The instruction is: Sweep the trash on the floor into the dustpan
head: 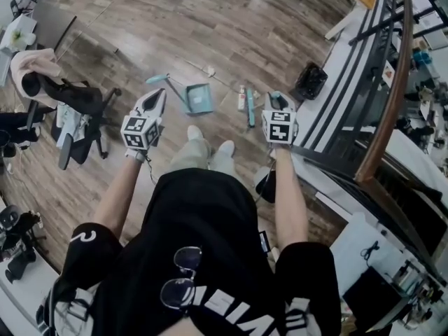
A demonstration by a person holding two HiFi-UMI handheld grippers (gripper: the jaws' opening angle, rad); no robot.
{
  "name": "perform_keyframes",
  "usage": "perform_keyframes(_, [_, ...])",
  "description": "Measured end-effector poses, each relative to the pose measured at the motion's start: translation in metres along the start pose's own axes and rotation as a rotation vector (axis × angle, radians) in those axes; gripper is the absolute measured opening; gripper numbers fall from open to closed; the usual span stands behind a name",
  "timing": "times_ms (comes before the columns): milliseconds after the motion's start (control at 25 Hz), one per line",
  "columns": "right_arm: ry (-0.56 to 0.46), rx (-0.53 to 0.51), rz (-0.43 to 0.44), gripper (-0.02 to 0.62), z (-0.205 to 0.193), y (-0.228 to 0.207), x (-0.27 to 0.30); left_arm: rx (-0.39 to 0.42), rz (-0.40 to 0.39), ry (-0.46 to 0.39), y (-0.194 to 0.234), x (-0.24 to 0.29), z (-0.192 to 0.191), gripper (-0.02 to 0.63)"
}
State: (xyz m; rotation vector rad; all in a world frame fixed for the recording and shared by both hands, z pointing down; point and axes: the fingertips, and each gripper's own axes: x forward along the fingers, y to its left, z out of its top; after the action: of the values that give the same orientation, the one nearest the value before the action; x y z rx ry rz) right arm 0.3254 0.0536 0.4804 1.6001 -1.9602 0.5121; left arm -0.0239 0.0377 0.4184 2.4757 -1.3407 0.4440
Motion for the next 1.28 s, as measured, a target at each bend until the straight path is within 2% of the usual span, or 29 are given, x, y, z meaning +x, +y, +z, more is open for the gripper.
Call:
perform_keyframes(240, [0.018, 0.013, -0.011, 0.084, 0.005, -0.007, 0.016, -0.003, -0.011, 0.023, 0.016, 0.020, -0.007, -0.002])
perform_keyframes(520, [0.048, 0.011, -0.018, 0.084, 0.013, 0.004, 0.040, -0.018, -0.020, 0.043, 0.050, 0.040, -0.018, -0.002])
perform_keyframes(840, [0.058, 0.003, -0.031, 0.084, 0.042, 0.017, 0.075, -0.045, -0.025, 0.078, 0.101, 0.063, -0.032, -0.002])
perform_keyframes(1080, [0.060, -0.002, -0.028, 0.084, 0.064, 0.031, 0.112, -0.063, -0.033, 0.145, 0.140, 0.085, -0.062, -0.002])
perform_keyframes(1280, [0.053, -0.053, 0.012, 0.084, 0.083, 0.047, 0.160, -0.015, -0.019, 0.224, 0.167, 0.110, -0.091, -0.002])
